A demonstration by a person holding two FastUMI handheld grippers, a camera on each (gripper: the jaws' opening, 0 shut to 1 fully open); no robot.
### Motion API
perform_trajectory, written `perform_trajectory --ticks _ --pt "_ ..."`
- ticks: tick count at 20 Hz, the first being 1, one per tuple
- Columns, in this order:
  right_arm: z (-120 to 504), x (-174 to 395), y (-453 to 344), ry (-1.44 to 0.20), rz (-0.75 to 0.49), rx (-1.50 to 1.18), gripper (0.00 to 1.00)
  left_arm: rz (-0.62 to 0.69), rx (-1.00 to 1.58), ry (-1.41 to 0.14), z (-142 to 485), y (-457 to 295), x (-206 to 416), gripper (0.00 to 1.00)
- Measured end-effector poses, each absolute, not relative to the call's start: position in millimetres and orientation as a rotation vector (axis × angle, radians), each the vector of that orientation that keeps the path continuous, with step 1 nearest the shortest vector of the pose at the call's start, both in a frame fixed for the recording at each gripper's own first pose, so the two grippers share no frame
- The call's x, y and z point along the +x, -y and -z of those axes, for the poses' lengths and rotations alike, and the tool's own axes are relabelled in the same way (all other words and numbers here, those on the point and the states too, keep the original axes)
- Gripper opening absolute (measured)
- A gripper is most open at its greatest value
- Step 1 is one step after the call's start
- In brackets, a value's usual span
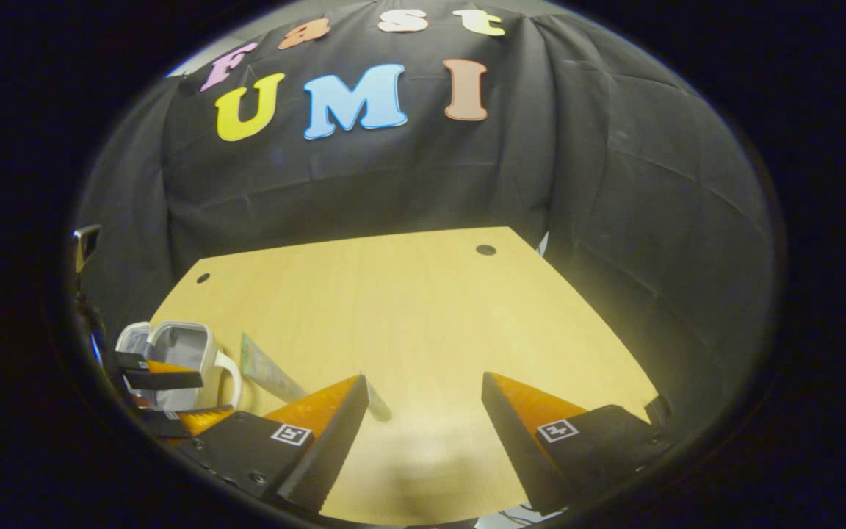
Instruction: First open the suitcase, pack the skin care products into it, and then close the suitcase.
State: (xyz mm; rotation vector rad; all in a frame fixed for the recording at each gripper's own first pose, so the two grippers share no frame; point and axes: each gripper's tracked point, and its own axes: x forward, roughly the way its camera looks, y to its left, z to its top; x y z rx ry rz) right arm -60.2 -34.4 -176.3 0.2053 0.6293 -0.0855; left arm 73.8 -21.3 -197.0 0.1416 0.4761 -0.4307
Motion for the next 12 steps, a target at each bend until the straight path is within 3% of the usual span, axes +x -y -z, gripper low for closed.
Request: perform_trajectory --ticks 9,11,12 --pt "197.5 -91.0 89.8 -0.71 0.201 0.258 0.95 0.219 0.197 -0.466 226.8 60.3 172.9 0.99" --pt "201.9 -92.9 89.8 -0.724 0.19 0.244 0.95 0.229 0.155 -0.499 241.9 70.2 184.8 0.98" --pt "203.9 -94.1 87.7 -0.734 0.177 0.239 0.94 0.193 0.132 -0.513 246.7 66.6 188.6 0.82"
